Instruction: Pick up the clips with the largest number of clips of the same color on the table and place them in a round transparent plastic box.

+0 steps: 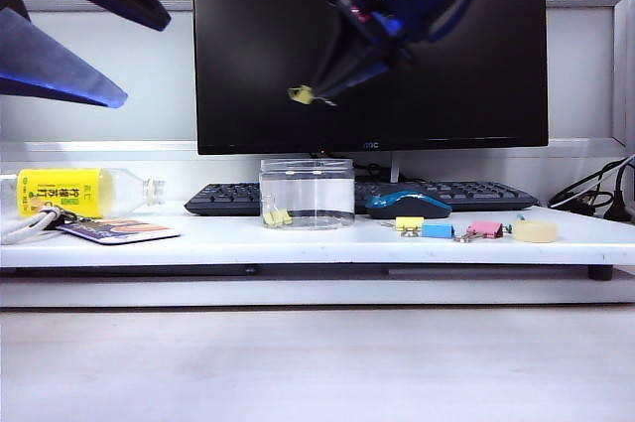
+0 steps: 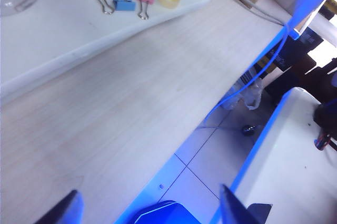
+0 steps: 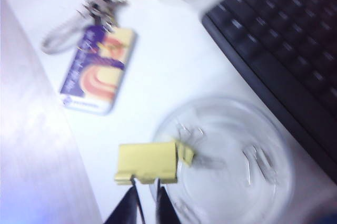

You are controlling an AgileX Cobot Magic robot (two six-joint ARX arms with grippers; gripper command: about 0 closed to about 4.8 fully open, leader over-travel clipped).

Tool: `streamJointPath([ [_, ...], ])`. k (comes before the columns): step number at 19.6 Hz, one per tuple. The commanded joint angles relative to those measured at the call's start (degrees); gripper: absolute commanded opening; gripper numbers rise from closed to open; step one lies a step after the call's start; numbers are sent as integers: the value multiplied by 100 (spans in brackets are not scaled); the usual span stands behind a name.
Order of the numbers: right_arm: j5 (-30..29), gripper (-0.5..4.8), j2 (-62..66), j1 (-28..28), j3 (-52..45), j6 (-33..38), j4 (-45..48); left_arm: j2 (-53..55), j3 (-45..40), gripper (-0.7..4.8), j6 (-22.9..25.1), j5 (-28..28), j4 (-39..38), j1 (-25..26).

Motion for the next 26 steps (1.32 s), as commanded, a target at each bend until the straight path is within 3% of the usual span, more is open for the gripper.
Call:
streamJointPath([
  [1, 63, 52, 236, 0, 22, 125, 315, -9, 24, 344, 22, 7, 48, -4],
  [8, 81, 60, 612, 2, 22, 271, 584, -9, -15, 344, 24, 4, -68, -4],
  [10, 81, 119, 608, 2, 22, 317, 695, -9, -46, 344, 26, 7, -61, -4],
  [15, 168, 162, 619, 2, 22, 328, 697, -9, -46, 344, 24, 553, 481, -4],
  [19, 505, 214, 557, -33, 24, 328, 557, -9, -46, 344, 46, 623, 562, -4],
  [21, 562, 257, 420, -63, 24, 330, 450, -9, -46, 344, 330, 619, 372, -4],
  [26, 1368, 257, -81, -212, 24, 286, -208, -9, -46, 344, 863, 612, 101, -4],
])
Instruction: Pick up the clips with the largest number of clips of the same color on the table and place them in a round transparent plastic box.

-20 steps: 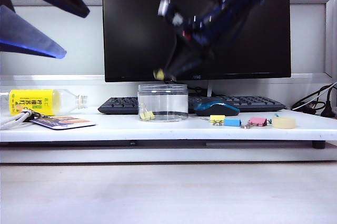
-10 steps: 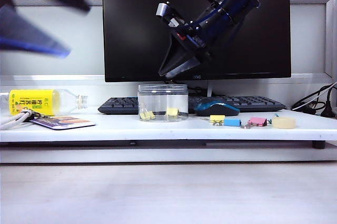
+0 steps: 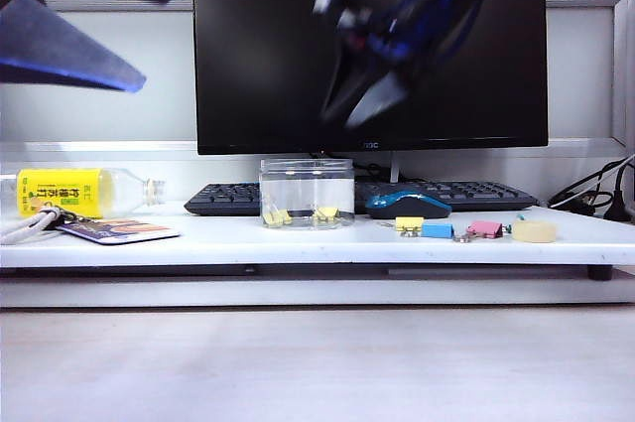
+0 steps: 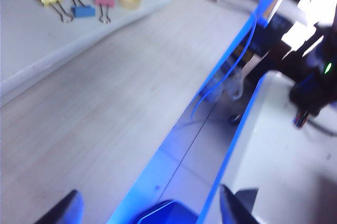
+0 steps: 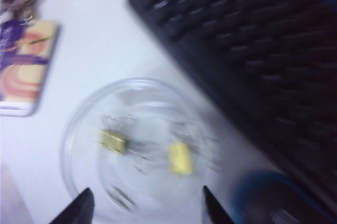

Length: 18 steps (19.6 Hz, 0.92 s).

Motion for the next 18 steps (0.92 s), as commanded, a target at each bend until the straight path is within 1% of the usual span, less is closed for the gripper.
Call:
streamJointPath([
  [1, 424, 257, -151, -96, 15, -20, -568, -9, 15, 344, 225, 39, -17, -4],
  [3, 590, 257, -151, -105, -2, 28, -1005, -9, 15, 344, 219, 37, -15, -4],
  [6, 675, 257, -144, -94, -190, 201, -1161, -9, 15, 344, 81, 15, -15, -4],
  [9, 890, 257, -70, -96, -317, 699, -1191, -9, 15, 344, -494, -313, -26, -4],
  [10, 1043, 257, -31, -94, -319, 861, -1244, -9, 15, 344, -667, -323, -26, -4],
  [13, 1716, 274, 28, -15, -321, 1574, -1259, -9, 15, 344, -686, -326, -42, -4],
  [15, 1862, 275, 28, 52, -319, 2105, -1178, -9, 15, 344, -686, -328, -44, -4],
  [17, 1886, 275, 37, 157, -326, 2529, -1102, -9, 15, 344, -686, -404, -42, -4],
  [18, 2188, 275, 59, 348, -398, 2702, -1038, -9, 15, 344, -686, -448, -48, -4],
])
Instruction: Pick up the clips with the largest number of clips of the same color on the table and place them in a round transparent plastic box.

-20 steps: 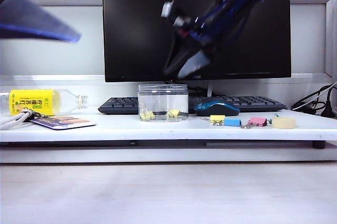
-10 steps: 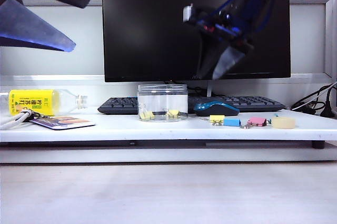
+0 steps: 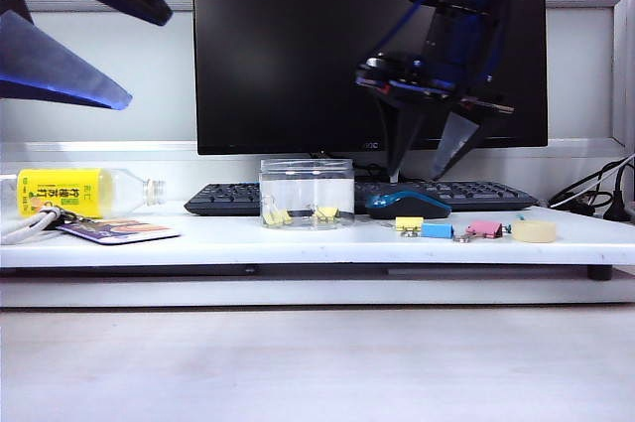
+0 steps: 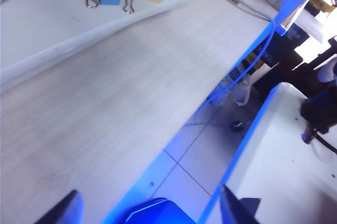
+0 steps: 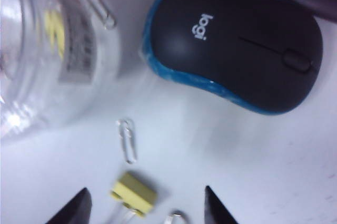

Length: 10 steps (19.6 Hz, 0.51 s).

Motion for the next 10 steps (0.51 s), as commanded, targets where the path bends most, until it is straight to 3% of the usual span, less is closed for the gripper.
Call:
streamJointPath([
  [1, 555, 275, 7, 391, -146, 560, 219, -9, 15, 344, -13, -118, 22, -4],
  [6, 1261, 276, 7, 846, -535, 1016, 675, -9, 15, 344, -11, -118, -2, -4],
  [10, 1425, 276, 4, 896, -540, 1270, 828, -9, 15, 344, -7, -118, -177, -4],
])
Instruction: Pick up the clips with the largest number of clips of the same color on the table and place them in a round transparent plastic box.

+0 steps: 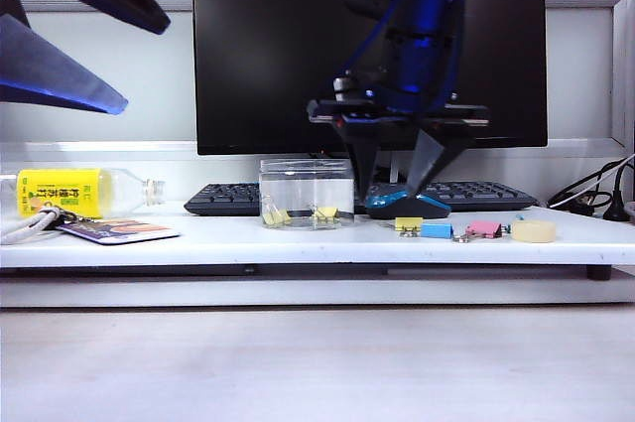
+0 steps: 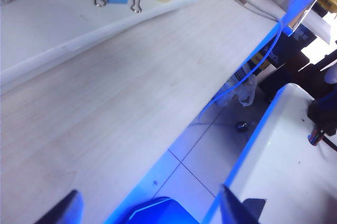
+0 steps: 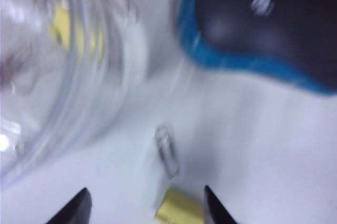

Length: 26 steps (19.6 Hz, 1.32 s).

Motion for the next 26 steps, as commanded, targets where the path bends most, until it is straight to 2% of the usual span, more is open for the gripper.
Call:
streamJointPath([
  [1, 103, 276, -33, 11, 13, 221, 39, -9, 15, 344, 7, 0, -199, -4],
  [4, 339, 278, -33, 11, 13, 374, -173, -9, 15, 344, 7, 0, -254, -4],
  [7, 328, 284, -85, 13, -13, 433, -203, -9, 15, 344, 7, 0, -256, -4],
  [13, 304, 284, -911, 42, -1008, 560, 767, -9, 15, 344, 35, 0, -273, -4],
  [17, 181, 284, -944, 72, -1071, 546, 863, -9, 15, 344, 66, 2, -188, -4],
  [26, 496, 284, -911, 109, -1344, 691, 1003, -9, 15, 344, 22, 4, -238, -4],
])
